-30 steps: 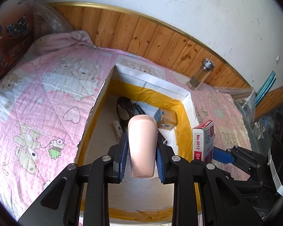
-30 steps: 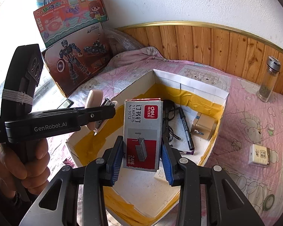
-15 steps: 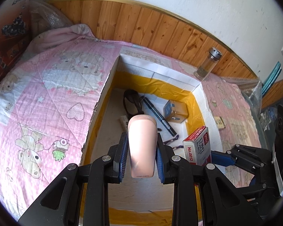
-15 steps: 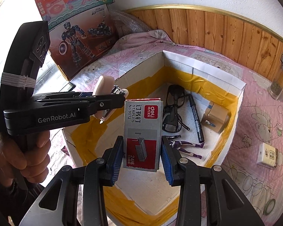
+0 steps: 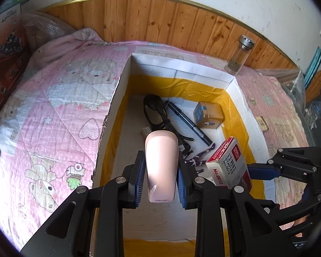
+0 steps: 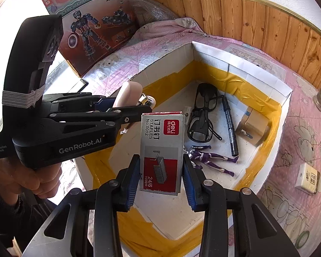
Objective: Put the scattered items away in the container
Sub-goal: 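Carry the stapler and staples box with both tools over the box opening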
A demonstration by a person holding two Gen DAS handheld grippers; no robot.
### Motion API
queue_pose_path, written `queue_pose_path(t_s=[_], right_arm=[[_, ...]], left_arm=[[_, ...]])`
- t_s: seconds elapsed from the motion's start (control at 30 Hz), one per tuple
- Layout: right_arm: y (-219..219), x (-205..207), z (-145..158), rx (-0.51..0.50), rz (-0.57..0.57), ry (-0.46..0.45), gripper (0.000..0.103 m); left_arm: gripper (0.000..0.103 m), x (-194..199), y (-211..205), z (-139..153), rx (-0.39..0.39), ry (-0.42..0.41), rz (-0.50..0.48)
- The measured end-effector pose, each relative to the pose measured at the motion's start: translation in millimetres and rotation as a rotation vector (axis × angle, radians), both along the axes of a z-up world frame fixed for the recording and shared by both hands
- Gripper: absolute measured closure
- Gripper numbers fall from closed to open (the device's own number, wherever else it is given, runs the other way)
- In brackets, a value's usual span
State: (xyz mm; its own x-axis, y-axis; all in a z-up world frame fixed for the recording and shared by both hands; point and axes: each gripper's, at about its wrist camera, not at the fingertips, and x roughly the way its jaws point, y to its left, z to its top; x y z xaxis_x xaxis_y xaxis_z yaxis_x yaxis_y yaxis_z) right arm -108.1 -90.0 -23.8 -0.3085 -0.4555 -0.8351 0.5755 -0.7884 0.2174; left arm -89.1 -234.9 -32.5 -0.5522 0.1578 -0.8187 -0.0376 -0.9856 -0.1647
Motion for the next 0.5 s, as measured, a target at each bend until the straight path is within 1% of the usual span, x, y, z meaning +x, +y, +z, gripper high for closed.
queue_pose_path(t_s=[0.17,0.5], right_arm=[[-5.6,-3.1,-1.0,0.019,0.031,-0.027,0.064],[-18.5,-4.3,-13.5,0.068,0.083,-0.079,0.064]], left_arm=[[0.076,0.3,-0.6,-3.0,-0.036,-0.010,-0.018],[0.076,-2.4,4.4,-12.8,-0.072,-0.046,-0.076]])
